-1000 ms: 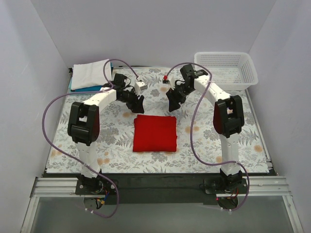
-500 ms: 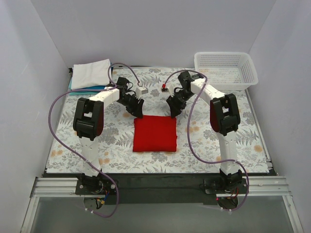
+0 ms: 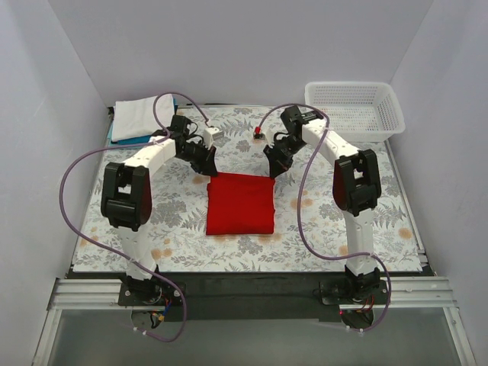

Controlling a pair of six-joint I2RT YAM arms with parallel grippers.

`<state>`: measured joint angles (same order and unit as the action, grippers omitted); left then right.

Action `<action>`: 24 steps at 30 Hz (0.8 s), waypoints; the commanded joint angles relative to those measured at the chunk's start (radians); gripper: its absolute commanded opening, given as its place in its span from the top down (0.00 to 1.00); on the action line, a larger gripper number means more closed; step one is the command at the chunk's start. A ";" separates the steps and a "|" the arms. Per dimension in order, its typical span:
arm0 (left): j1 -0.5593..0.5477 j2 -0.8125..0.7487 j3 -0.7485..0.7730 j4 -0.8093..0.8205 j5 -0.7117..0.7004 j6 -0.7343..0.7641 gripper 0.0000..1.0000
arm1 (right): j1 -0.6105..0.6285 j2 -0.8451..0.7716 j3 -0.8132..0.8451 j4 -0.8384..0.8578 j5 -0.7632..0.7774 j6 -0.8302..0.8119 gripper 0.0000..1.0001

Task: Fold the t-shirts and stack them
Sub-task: Fold the tshirt

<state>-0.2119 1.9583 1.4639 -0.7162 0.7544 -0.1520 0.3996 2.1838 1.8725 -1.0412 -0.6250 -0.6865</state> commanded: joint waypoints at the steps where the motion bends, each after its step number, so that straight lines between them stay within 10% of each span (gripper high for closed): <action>1: 0.017 -0.059 -0.026 0.053 -0.006 0.005 1.00 | -0.002 -0.036 0.074 -0.023 -0.006 0.005 0.99; 19: 0.082 0.191 0.018 0.265 -0.174 -0.085 0.97 | -0.004 0.237 0.281 0.230 0.217 0.261 0.98; 24: 0.109 0.168 0.125 0.267 -0.159 -0.199 0.63 | -0.024 0.162 0.324 0.242 0.223 0.327 0.51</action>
<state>-0.1360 2.1555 1.5265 -0.4774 0.6556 -0.2798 0.3992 2.4279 2.1399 -0.8474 -0.4370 -0.4099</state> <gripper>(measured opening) 0.252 0.423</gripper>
